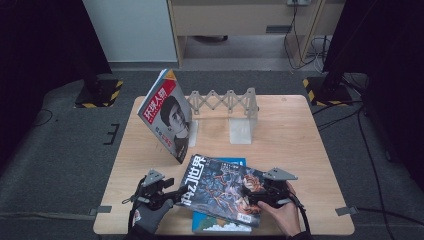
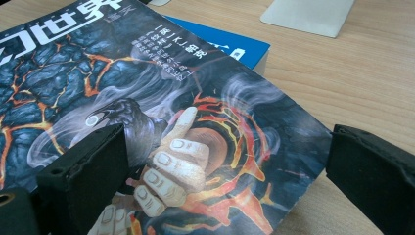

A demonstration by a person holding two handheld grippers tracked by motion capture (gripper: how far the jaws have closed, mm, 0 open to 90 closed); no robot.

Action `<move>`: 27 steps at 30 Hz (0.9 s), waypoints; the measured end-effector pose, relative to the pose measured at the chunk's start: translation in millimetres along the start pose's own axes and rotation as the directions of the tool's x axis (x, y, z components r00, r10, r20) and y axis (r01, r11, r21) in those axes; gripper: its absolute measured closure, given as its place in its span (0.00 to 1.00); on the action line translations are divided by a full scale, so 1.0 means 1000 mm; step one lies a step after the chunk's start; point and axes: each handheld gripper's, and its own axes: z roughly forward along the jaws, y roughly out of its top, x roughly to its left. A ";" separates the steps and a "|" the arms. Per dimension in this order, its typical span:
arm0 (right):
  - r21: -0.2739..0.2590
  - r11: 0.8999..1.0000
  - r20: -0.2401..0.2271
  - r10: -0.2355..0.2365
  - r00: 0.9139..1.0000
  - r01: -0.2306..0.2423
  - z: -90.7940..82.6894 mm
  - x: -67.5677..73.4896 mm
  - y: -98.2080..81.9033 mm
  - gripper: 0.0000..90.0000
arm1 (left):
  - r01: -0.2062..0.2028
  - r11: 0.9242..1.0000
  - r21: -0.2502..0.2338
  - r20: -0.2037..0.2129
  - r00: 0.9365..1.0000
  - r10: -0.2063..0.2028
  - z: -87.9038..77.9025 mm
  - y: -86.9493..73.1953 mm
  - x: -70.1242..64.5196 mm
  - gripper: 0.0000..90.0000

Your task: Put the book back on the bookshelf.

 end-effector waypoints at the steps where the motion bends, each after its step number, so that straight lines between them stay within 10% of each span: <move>1: 0.000 1.000 -0.001 -0.003 1.000 0.003 0.000 0.000 0.000 0.03 | 0.010 1.000 0.003 0.003 1.000 -0.010 -0.002 -0.004 0.000 0.35; 24: -0.003 1.000 -0.027 -0.009 1.000 0.009 0.004 0.005 0.000 0.03 | 0.098 0.991 0.085 0.155 0.982 -0.111 0.023 -0.014 -0.007 0.24; 27: -0.004 1.000 -0.029 -0.008 1.000 0.008 0.004 0.005 -0.001 0.03 | 0.080 0.993 0.086 0.136 0.986 -0.092 0.020 -0.011 -0.010 0.27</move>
